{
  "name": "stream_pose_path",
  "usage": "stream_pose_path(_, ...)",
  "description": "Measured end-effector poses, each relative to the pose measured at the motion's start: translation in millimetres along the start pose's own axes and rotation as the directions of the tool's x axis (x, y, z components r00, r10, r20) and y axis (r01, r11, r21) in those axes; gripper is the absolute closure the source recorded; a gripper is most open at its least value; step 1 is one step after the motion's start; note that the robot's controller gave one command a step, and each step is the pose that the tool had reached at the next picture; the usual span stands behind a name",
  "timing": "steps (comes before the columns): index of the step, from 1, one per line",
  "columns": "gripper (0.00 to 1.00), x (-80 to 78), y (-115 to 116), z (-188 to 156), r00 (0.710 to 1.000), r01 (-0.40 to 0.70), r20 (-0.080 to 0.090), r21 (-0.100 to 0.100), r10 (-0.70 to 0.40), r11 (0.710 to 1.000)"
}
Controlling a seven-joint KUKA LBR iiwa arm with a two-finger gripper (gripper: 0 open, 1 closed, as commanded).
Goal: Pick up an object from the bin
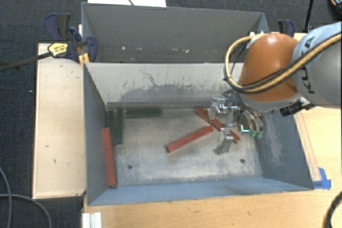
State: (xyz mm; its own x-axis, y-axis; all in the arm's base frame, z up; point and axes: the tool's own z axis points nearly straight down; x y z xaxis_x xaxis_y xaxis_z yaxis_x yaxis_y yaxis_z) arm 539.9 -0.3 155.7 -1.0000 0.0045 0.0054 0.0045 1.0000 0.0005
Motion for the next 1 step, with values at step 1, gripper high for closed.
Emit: stream_pose_path(1, 0.0, -39.0, 9.9, 87.8, 1.0, -0.001, 0.009, -0.002, 0.001, 1.0)
